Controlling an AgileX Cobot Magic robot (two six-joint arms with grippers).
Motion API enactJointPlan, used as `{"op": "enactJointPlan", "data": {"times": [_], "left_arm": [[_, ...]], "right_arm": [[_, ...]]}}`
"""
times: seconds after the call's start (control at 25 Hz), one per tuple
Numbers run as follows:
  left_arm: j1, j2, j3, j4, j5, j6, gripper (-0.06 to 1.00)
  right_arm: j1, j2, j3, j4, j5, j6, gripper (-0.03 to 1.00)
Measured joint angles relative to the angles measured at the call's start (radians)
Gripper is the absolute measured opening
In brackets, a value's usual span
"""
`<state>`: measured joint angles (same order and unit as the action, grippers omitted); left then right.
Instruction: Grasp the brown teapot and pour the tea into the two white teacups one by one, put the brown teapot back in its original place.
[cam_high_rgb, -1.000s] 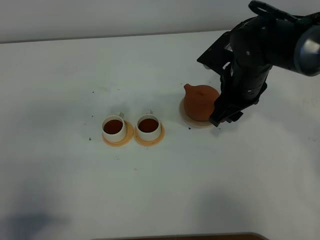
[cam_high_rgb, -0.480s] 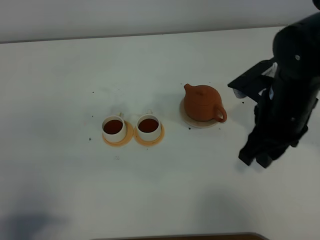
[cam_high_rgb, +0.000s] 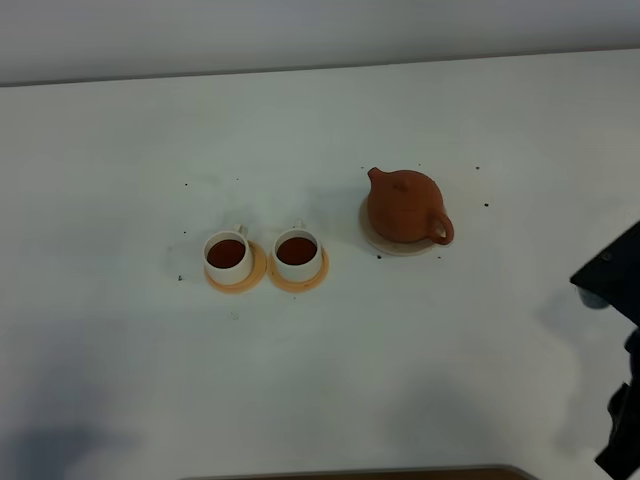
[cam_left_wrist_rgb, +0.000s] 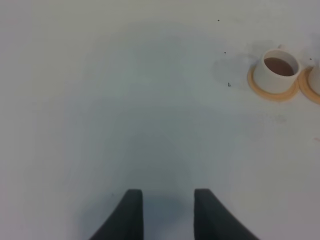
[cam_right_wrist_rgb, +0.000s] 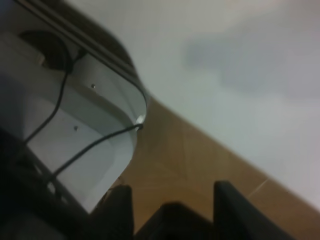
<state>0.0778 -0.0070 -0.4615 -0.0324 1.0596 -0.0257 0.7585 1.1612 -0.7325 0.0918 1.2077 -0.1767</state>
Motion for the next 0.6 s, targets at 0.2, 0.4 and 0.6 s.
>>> {"op": "enactJointPlan", "data": {"times": [0.2,0.4,0.6], "left_arm": [[0.0,0.0,0.0,0.0,0.0,0.0,0.29],[0.0,0.0,0.0,0.0,0.0,0.0,0.29],[0.0,0.0,0.0,0.0,0.0,0.0,0.29]], "right_arm": [[0.001,-0.184,0.135,0.012,-0.017,0.002,0.4],[0.001,-0.333,0.176,0.03,-0.029,0.002,0.4],[0.001,-0.436,0.207,0.021,-0.077,0.007,0.4]]}}
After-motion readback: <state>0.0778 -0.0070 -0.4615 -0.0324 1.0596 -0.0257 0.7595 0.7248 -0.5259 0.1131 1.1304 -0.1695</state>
